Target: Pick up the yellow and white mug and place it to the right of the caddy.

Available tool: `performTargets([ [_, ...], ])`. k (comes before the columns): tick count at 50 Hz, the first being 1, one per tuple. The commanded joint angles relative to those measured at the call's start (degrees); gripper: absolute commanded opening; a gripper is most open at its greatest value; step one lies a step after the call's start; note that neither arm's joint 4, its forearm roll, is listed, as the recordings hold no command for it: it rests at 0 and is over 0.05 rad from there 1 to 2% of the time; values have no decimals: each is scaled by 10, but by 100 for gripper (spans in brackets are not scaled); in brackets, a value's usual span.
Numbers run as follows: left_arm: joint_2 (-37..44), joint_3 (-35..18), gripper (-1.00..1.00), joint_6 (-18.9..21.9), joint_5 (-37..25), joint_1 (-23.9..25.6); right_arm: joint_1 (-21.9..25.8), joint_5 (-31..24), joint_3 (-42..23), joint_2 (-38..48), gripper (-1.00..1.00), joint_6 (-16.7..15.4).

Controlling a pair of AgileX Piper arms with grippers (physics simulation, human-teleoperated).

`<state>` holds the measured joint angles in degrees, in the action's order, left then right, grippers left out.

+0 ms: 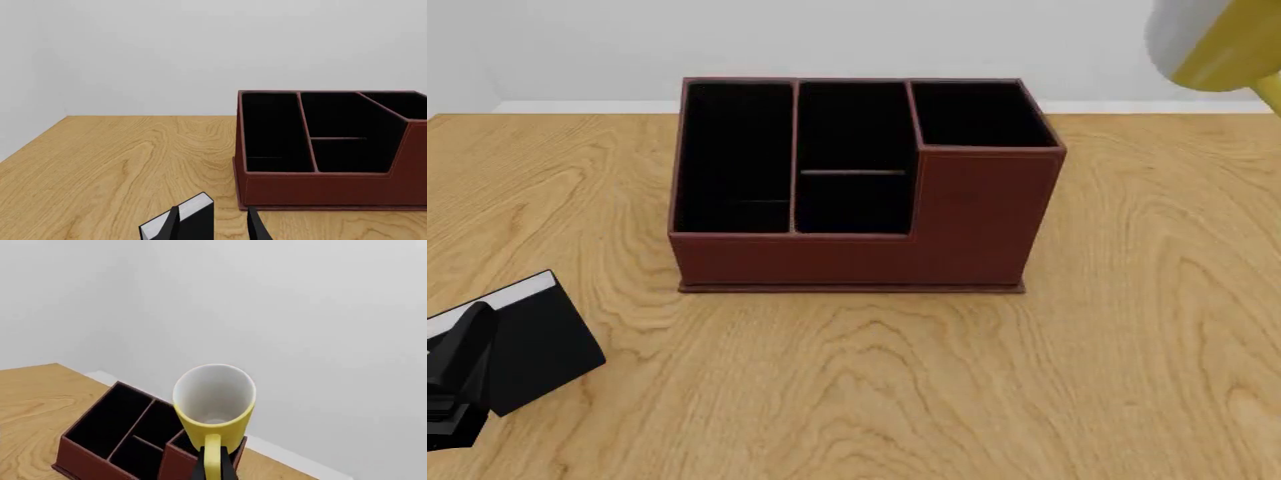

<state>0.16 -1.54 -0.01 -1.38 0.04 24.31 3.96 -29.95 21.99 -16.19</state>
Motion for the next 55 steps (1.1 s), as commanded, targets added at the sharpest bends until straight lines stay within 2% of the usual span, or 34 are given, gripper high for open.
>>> performTargets([
  [1, 0, 0, 100, 0, 0, 0, -31, -2, -19, 17, -100, 8],
  [9, 0, 0, 100, 0, 0, 0, -48, -27, -56, 30, -100, 16],
  [14, 0, 0, 100, 0, 0, 0, -65, -20, -54, 41, -100, 27],
  [16, 0, 0, 100, 0, 0, 0, -65, -7, -45, 50, -100, 25],
  [22, 0, 0, 100, 0, 0, 0, -79, 13, -46, 89, -100, 49],
  [43, 0, 0, 100, 0, 0, 0, -123, 140, -25, 223, -100, 76],
  [55, 0, 0, 100, 0, 0, 0, -148, 165, -7, 241, -100, 86],
])
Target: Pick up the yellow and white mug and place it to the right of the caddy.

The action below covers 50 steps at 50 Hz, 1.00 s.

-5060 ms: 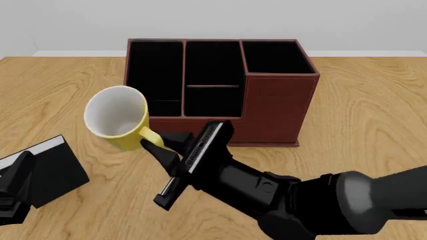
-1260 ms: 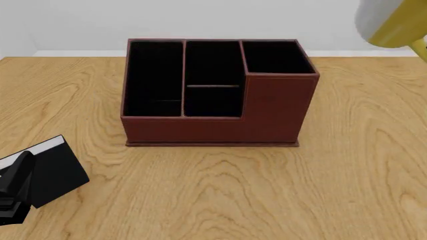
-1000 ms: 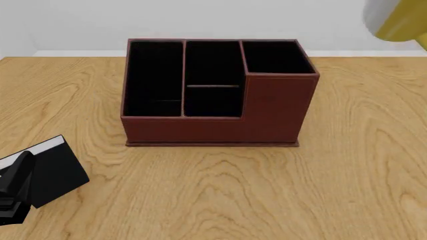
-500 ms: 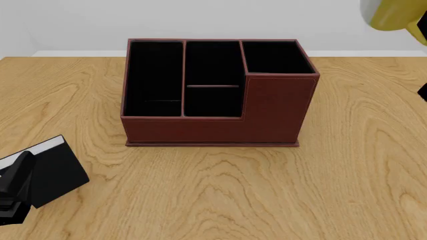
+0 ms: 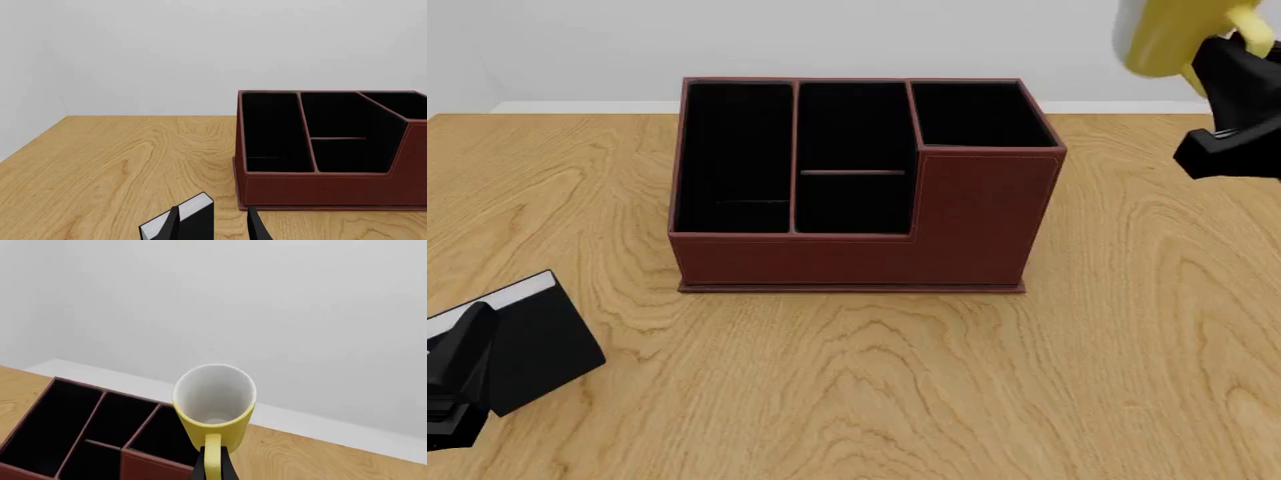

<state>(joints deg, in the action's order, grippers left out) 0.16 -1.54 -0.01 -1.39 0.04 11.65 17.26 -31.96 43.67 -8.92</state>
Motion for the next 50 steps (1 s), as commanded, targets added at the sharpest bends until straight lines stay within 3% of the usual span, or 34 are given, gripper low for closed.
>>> performTargets([
  [1, 0, 0, 100, 0, 0, 0, -26, 34, 15, 26, -100, 16],
  [33, 0, 0, 100, 0, 0, 0, -56, 93, 83, 59, -100, 34],
  [50, 0, 0, 100, 0, 0, 0, -70, 123, 85, 106, -100, 47],
])
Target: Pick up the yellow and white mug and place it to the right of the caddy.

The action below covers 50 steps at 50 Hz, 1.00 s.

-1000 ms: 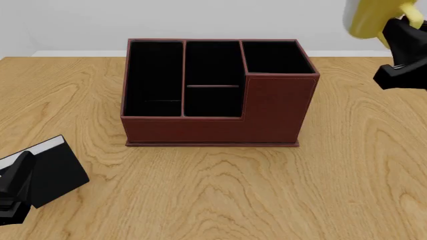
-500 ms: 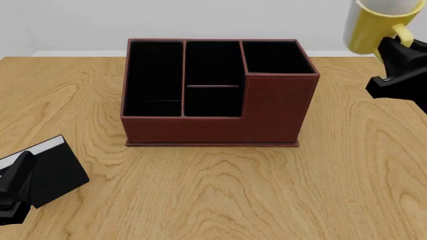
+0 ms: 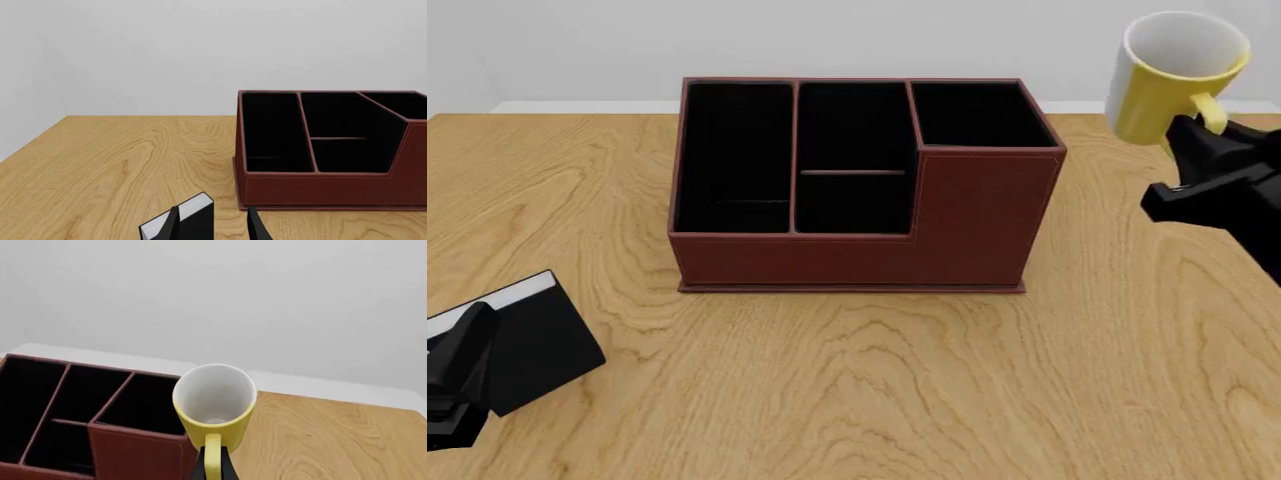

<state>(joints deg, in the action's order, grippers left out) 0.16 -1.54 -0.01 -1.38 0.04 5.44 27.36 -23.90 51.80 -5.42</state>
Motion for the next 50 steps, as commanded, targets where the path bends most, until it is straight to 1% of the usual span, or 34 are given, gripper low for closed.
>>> performTargets([
  [1, 0, 0, 100, 0, 0, 0, -8, 21, 5, 25, -100, 12],
  [9, 0, 0, 100, 0, 0, 0, -12, 34, 8, 42, -100, 16],
  [24, 0, 0, 100, 0, 0, 0, -16, 60, 23, 64, -100, 14],
  [50, 0, 0, 100, 0, 0, 0, -28, 84, 38, 89, -100, 19],
])
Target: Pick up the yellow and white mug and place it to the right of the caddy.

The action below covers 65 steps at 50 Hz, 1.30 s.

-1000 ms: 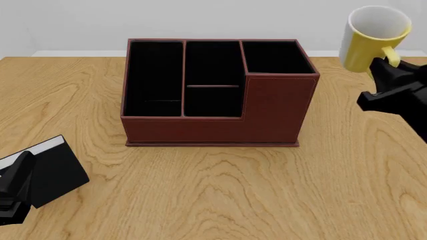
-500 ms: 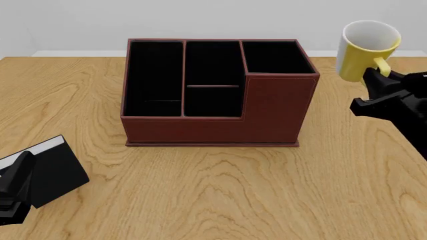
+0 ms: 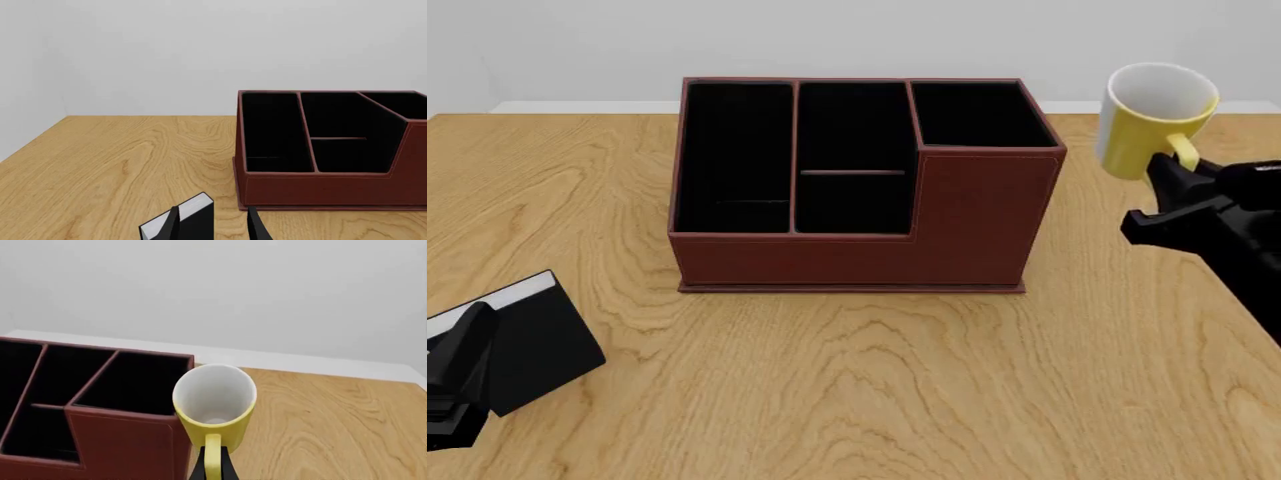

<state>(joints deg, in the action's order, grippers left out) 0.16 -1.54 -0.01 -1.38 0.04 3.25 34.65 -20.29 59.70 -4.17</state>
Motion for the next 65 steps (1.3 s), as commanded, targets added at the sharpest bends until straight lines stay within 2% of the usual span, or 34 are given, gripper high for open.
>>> performTargets([
  [1, 0, 0, 100, 0, 0, 0, -6, 13, 2, 13, -100, 6],
  [52, 0, 0, 100, 0, 0, 0, -9, 130, 35, 143, -100, 5],
  [65, 0, 0, 100, 0, 0, 0, -8, 181, 45, 194, -100, 8],
])
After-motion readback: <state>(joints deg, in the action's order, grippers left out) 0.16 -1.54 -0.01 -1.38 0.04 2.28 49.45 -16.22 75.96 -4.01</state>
